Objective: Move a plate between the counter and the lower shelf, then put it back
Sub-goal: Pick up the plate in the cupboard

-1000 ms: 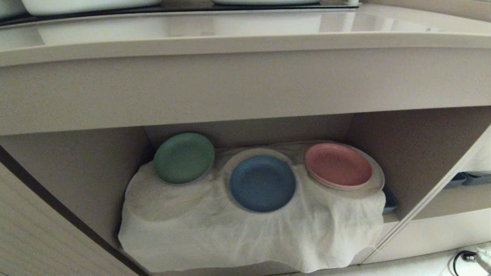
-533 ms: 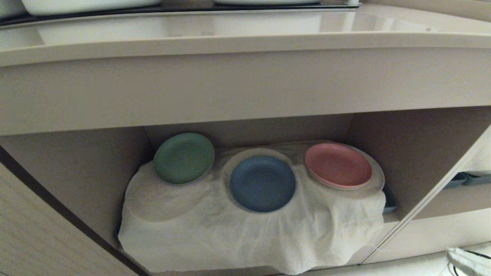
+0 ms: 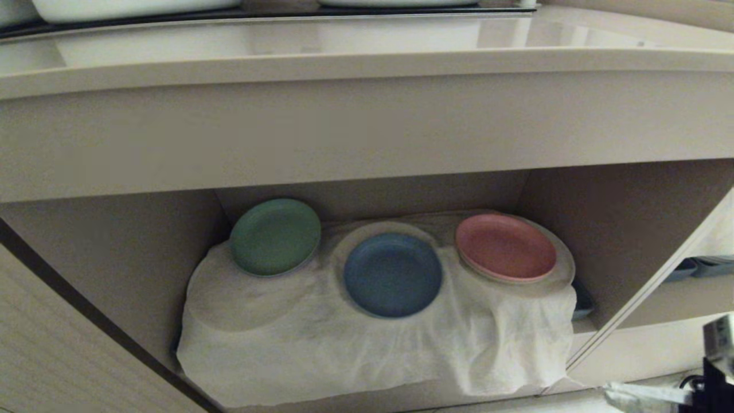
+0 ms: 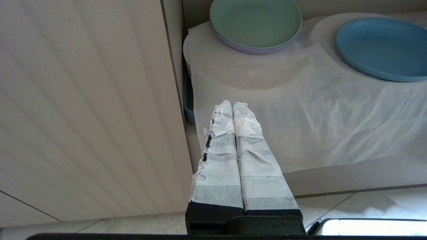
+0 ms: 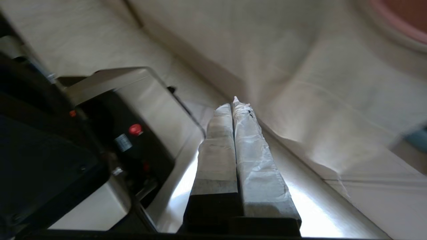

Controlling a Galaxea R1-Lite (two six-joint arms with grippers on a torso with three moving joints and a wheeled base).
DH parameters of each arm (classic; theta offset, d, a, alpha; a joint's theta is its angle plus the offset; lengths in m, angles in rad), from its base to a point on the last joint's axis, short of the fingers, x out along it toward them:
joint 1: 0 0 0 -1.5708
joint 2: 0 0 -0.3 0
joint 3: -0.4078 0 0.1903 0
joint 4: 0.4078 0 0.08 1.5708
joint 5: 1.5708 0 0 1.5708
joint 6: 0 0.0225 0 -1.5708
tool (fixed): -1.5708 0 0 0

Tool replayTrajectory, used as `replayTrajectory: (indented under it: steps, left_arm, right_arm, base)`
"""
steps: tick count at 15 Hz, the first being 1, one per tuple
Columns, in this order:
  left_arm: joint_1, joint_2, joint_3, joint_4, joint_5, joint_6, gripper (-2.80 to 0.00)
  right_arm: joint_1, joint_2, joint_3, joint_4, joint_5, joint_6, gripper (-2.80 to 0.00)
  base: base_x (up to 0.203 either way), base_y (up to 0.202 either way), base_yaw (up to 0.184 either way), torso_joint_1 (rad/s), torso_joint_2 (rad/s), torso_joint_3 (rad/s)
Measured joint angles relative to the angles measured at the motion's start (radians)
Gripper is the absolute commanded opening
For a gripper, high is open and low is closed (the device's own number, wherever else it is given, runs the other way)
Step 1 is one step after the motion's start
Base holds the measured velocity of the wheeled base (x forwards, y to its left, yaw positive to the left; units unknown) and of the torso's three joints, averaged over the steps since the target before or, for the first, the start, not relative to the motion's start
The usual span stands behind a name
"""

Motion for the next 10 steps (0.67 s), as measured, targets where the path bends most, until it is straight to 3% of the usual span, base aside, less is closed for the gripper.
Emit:
replayTrajectory:
  steps: [4, 10]
  left_arm:
    - [0.0, 0.0, 0.0, 0.0, 0.0, 0.0, -2.8]
    - [0.0, 0.0, 0.0, 0.0, 0.0, 0.0, -2.8]
  right_arm:
    - [0.095, 0.19, -0.122, -0.001, -0.004, 0.018, -2.8]
    - [0.23, 0.422, -0.313, -0.012, -0.102, 0.154, -2.8]
  base:
    - [0.0, 0.0, 0.0, 0.0, 0.0, 0.0]
    - [0.0, 0.0, 0.0, 0.0, 0.0, 0.0]
